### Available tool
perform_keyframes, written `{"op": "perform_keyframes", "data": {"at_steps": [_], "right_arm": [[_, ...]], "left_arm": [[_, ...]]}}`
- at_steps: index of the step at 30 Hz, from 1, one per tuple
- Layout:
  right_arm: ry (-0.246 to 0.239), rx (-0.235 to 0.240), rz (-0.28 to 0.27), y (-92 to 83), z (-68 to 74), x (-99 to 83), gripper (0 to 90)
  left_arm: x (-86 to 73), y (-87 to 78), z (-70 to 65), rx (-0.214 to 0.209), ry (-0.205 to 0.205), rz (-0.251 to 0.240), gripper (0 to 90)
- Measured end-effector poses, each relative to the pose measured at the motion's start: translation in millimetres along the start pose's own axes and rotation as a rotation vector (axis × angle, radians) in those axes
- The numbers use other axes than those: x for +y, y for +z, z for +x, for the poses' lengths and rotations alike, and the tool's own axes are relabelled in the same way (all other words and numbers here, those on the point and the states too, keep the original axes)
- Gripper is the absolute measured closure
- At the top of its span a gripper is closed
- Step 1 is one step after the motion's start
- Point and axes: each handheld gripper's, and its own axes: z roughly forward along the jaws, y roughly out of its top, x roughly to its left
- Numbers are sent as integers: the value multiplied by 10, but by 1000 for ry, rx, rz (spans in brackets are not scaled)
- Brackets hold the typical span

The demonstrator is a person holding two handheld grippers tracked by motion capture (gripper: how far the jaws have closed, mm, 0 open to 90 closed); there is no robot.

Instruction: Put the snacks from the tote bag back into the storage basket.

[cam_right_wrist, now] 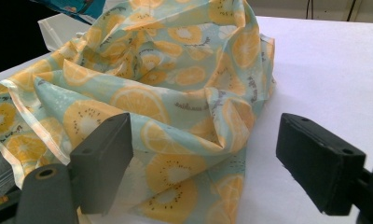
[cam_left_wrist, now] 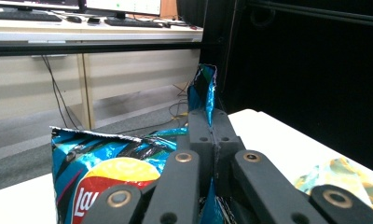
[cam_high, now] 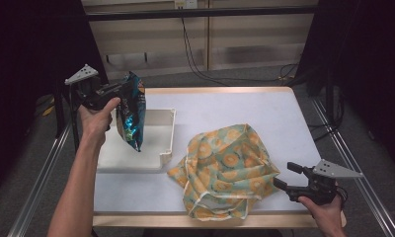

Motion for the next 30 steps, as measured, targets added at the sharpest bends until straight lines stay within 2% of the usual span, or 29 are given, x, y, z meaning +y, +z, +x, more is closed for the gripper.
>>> {"op": "perform_keyframes", "data": {"at_steps": [4, 6, 8, 11, 14, 20, 28, 29, 30], "right_arm": [[-6, 3, 5, 6, -1, -10, 184], [-9, 5, 6, 7, -2, -11, 185], [-6, 8, 9, 9, -5, -13, 186], [-9, 12, 11, 9, -5, -13, 186], [-4, 12, 8, 6, -4, -12, 185], [-7, 12, 1, -13, 2, -14, 185], [-16, 19, 11, -8, -1, -19, 184], [-19, 21, 12, -2, 6, -18, 183], [-18, 22, 13, 4, 10, -18, 183]], "left_arm": [[-5, 63, 36, 23, 8, 6, 900], [-6, 87, 49, 32, 1, -26, 900], [-2, 116, 54, 30, 5, -33, 900], [-9, 182, 77, 33, 3, -13, 900], [-46, 252, 113, 13, -6, 4, 900], [-145, 416, 156, 28, -12, 42, 900], [-291, 612, 143, 2, -5, 64, 899], [-304, 631, 138, 11, -10, 60, 899], [-312, 646, 138, 0, -15, 55, 899]]}}
